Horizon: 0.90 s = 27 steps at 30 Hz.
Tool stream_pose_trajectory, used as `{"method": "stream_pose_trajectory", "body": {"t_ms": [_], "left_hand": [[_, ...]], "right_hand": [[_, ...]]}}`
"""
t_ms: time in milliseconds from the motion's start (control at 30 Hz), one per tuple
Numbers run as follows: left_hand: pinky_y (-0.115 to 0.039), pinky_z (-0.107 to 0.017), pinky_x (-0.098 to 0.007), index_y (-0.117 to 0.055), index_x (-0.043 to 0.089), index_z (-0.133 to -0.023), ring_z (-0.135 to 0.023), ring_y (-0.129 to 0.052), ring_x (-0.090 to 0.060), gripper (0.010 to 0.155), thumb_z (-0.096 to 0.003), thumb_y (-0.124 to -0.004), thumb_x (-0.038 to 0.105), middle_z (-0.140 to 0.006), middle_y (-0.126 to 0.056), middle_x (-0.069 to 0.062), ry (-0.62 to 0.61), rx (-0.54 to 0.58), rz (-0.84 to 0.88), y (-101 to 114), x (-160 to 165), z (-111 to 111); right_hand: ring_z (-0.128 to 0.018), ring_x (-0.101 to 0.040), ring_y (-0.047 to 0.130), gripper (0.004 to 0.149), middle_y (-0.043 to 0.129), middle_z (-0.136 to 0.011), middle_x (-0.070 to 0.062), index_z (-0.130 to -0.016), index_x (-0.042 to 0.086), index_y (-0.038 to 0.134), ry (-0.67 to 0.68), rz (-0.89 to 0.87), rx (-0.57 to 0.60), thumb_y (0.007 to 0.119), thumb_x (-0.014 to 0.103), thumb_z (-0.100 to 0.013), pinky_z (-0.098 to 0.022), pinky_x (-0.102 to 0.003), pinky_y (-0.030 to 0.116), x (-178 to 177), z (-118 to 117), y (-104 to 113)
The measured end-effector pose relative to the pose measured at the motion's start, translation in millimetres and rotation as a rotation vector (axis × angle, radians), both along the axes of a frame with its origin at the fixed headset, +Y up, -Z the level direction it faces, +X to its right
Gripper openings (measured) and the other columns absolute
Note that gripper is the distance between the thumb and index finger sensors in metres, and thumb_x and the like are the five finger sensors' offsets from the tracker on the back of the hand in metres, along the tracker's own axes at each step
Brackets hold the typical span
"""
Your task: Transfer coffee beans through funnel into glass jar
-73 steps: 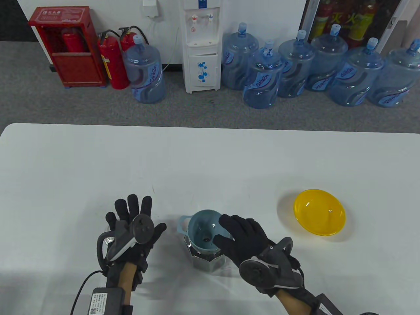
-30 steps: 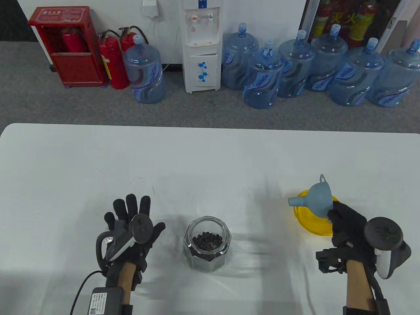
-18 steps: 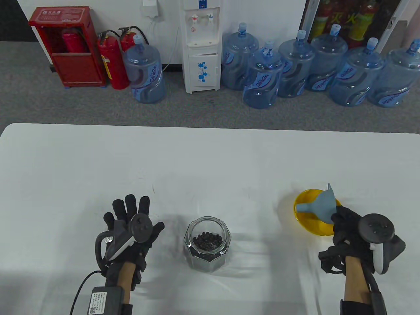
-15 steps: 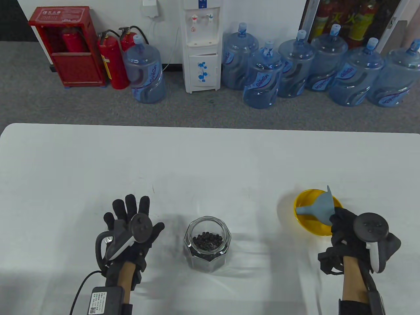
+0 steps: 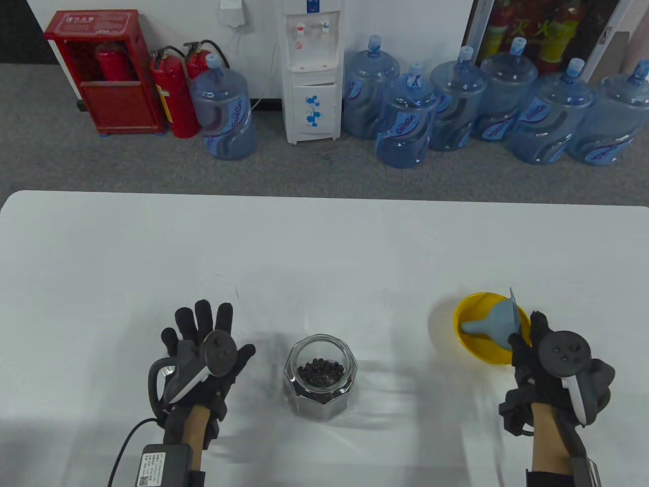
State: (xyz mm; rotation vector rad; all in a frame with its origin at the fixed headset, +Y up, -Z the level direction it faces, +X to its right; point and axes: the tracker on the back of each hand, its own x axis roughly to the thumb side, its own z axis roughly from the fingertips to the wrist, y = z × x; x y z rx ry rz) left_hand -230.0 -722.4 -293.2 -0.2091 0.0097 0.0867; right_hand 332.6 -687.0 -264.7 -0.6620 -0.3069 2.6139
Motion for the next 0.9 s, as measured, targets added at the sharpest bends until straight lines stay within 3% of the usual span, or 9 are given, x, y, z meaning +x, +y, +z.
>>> {"method": "stream_pose_trajectory", "body": {"t_ms": [267,500,700,900], "left_hand": [[-0.005,-0.069,-0.067,0.001,0.033,-0.112,-0.104,0.012,-0.046,0.082,-0.0523,-0.042,0.07,-0.116,0.011,-0.011,-0.018,0.027,-0.001,2.6,4.5,3.7],[-0.005,-0.069,-0.066,0.001,0.033,-0.112,-0.104,0.012,-0.046,0.082,-0.0522,-0.042,0.07,-0.116,0.011,-0.011,-0.04,0.052,0.004,4.8,9.7,7.3],[-0.005,-0.069,-0.066,0.001,0.033,-0.112,-0.104,0.012,-0.046,0.082,-0.0523,-0.043,0.07,-0.116,0.011,-0.011,-0.042,0.059,0.009,4.4,9.2,7.9],[-0.006,-0.07,-0.067,0.0,0.033,-0.112,-0.104,0.011,-0.046,0.082,-0.0525,-0.043,0.07,-0.116,0.011,-0.011,-0.036,0.049,0.007,3.1,7.8,8.1]], "right_hand": [[-0.11,-0.046,0.06,0.069,0.053,-0.123,-0.018,-0.122,0.023,0.051,0.13,-0.083,0.235,0.076,0.051,-0.065,-0.077,-0.062,0.056,-25.2,25.5,47.4],[-0.114,-0.046,0.047,0.076,0.04,-0.128,-0.016,-0.124,0.02,0.04,0.266,0.04,0.411,0.066,0.059,-0.065,-0.079,-0.063,0.048,-76.8,44.6,71.4],[-0.115,-0.045,0.041,0.073,0.035,-0.129,-0.015,-0.124,0.022,0.043,0.359,0.147,0.459,0.061,0.06,-0.065,-0.079,-0.064,0.043,-124.1,44.1,56.6],[-0.115,-0.046,0.038,0.073,0.031,-0.129,-0.014,-0.124,0.023,0.04,0.406,0.166,0.397,0.059,0.061,-0.064,-0.079,-0.065,0.041,-150.2,33.7,17.4]]}}
